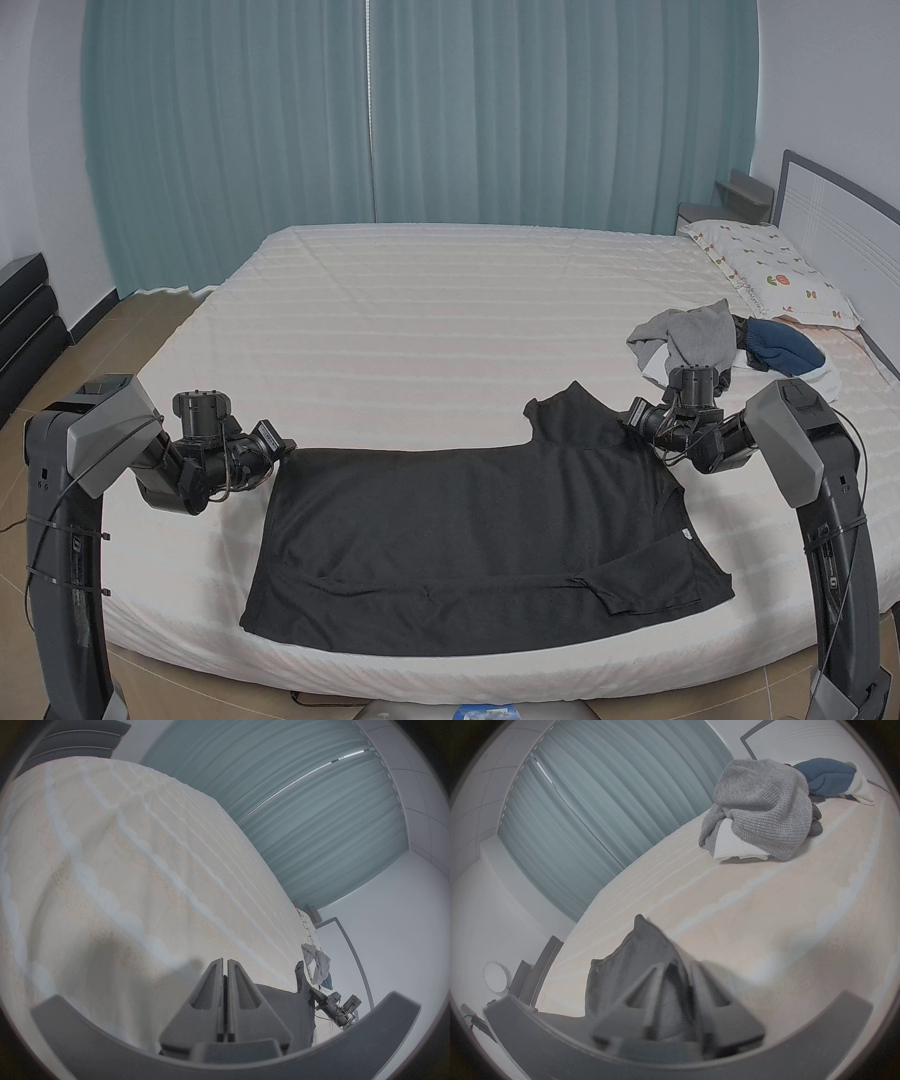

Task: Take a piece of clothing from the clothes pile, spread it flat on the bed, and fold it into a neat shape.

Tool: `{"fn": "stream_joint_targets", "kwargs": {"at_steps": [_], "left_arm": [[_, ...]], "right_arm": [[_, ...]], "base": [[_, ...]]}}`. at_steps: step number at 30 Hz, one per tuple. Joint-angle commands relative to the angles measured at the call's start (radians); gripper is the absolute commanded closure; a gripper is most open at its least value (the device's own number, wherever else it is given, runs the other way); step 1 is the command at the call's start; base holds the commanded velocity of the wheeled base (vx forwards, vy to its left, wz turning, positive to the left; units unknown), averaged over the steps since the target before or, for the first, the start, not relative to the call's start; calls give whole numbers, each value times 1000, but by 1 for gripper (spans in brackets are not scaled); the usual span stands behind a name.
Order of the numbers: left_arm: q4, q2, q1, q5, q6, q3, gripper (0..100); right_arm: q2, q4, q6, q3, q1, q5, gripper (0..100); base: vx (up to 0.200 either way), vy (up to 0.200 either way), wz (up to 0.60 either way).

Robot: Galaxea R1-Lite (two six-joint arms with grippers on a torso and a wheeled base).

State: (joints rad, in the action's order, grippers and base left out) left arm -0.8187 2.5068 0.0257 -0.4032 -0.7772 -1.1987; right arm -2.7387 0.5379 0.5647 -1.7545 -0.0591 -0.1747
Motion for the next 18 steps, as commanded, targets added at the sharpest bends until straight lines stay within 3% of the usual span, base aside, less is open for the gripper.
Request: {"fn": "stream_joint_targets", "kwargs": {"at_steps": [1,7,12,18], "left_arm": [[3,3,0,0,0,-9,100],[1,-5,2,-8,0,-7,100],[4,-52,3,9,3,5,100],[-5,-89,5,46,4,41,100]], "right_arm": [[31,1,0,35,5,-2,100],[90,5,3,104,16,-12,100],[132,31,92,122,18,-14,100],[146,111,104,158,22,-12,100]], "base": [[0,0,0],[0,0,0],[0,0,0],[0,0,0]]}}
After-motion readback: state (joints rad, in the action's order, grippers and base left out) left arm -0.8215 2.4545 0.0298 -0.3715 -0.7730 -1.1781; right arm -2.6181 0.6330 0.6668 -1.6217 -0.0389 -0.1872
